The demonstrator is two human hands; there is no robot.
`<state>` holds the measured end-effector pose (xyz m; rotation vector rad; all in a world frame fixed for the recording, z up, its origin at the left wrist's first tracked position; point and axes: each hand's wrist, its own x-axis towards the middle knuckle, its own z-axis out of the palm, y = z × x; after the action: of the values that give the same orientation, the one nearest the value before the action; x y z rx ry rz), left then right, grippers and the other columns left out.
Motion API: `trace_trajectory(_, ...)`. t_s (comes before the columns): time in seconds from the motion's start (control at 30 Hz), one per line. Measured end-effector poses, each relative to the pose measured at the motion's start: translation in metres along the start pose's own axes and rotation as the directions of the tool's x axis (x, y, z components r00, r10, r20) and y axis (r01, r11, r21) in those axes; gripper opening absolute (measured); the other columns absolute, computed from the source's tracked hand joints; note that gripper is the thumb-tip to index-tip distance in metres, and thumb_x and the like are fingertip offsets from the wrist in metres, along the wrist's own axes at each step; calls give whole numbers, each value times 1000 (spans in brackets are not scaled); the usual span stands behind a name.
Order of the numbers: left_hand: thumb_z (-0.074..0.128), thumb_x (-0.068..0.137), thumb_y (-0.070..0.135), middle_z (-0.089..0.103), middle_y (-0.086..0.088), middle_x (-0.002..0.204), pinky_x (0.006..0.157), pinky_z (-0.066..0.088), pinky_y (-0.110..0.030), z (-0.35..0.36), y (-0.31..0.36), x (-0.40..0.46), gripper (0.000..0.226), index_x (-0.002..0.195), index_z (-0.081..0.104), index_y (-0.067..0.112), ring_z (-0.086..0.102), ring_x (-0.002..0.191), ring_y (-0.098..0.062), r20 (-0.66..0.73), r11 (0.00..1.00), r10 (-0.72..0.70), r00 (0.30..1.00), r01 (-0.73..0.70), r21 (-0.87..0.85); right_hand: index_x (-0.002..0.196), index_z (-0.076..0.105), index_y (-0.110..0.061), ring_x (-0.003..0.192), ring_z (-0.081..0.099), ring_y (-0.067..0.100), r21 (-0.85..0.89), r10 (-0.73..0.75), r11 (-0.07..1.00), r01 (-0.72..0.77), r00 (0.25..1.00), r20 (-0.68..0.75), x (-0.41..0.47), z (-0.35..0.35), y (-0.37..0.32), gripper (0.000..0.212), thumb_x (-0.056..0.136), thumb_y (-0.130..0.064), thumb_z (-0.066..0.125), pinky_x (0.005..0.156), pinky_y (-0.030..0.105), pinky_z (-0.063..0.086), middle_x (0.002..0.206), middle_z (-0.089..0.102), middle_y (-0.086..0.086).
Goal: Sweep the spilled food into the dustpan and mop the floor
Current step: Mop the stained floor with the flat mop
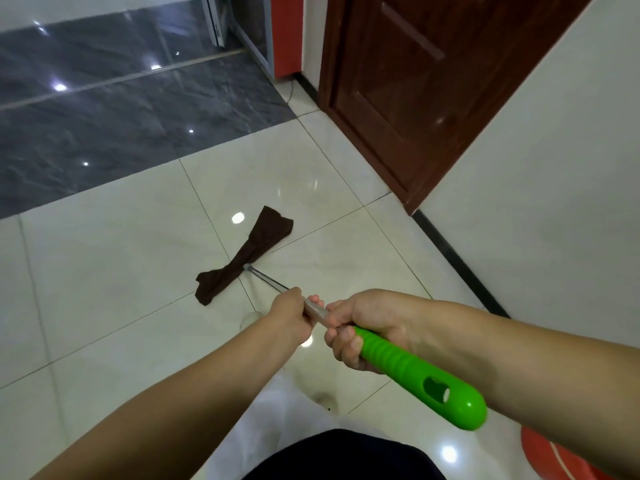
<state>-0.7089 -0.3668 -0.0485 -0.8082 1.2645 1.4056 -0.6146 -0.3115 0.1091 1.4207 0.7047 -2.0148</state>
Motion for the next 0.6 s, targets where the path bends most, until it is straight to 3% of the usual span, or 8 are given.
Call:
trace_trajectory(0.23, 35, 99, 13, 41, -9, 68, 35, 43, -18, -14, 67, 25, 34, 132, 35, 6, 43, 54, -16, 34, 1000, 28, 999, -28, 11, 80, 48, -25, 24, 33, 6, 22, -54, 998, 54, 998, -12, 35, 40, -41, 32, 96, -1, 34, 27, 7, 27, 59, 38, 1)
trace_trajectory(0.4, 33, 101, 15, 40, -8, 65, 32, 42, -16, -21, 135, 47, 40, 140, 31, 7, 39, 53, -16, 18, 997, 48, 999, -49, 53, 81, 50, -26, 23, 34, 6, 83, -84, 993, 83, 996, 8, 67, 81, -86, 33, 97, -2, 34, 27, 7, 27, 63, 39, 4)
trace_trajectory(0.5, 33, 100, 17, 40, -7, 65, 33, 42, -16, -22, 185, 59, 26, 126, 39, 16, 39, 52, -14, 14, 996, 45, 999, -46, 72, 79, 50, -26, 23, 34, 6, 125, -103, 987, 100, 995, 15, 85, 108, -125, 33, 97, -2, 35, 27, 7, 27, 64, 39, 3)
trace_trajectory(0.6, 34, 100, 18, 41, -8, 69, 34, 44, -16, -20, 232, 72, 9, 103, 38, 10, 41, 54, -13, -5, 990, 43, 999, -42, 131, 81, 49, -24, 22, 34, 6, 169, -95, 982, 88, 995, 36, 105, 132, -167, 28, 96, -3, 39, 27, 7, 28, 65, 39, 2)
